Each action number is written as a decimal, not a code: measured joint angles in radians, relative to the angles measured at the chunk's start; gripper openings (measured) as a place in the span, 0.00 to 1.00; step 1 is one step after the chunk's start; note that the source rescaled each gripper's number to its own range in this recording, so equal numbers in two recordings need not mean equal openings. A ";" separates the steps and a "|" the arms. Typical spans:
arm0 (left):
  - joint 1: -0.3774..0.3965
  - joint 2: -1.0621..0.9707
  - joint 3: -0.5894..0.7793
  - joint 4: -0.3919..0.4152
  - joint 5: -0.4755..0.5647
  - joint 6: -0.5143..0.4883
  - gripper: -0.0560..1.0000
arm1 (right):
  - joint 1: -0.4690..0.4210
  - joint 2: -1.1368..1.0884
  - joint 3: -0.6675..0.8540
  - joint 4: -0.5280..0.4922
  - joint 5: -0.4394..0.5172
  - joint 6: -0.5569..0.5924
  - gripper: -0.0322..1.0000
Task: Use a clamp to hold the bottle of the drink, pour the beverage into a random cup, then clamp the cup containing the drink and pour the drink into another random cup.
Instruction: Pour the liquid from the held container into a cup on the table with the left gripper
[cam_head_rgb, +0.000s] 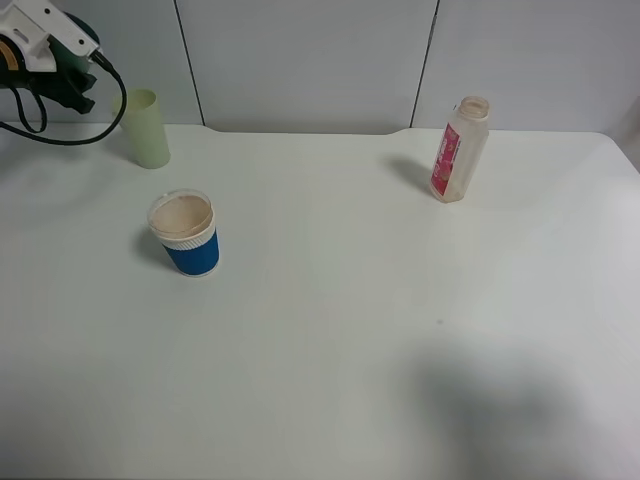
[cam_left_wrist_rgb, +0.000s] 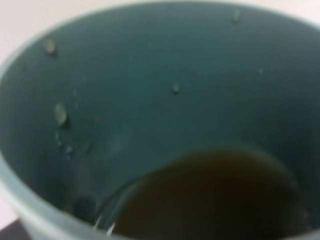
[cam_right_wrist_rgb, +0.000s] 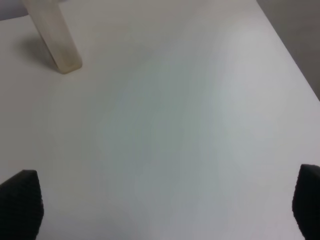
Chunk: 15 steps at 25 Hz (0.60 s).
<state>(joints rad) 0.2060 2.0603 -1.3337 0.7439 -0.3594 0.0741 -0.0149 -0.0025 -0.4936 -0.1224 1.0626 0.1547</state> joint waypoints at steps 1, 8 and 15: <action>-0.003 0.000 0.000 0.005 0.001 0.004 0.06 | 0.000 0.000 0.000 0.000 0.000 0.000 1.00; -0.022 0.000 0.000 0.059 0.052 0.012 0.06 | 0.000 0.000 0.000 0.000 0.000 0.000 1.00; -0.025 0.000 0.000 0.103 0.055 0.016 0.06 | 0.000 0.000 0.000 0.000 0.000 0.000 1.00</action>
<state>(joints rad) 0.1806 2.0603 -1.3337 0.8467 -0.3042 0.0898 -0.0149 -0.0025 -0.4936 -0.1224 1.0626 0.1547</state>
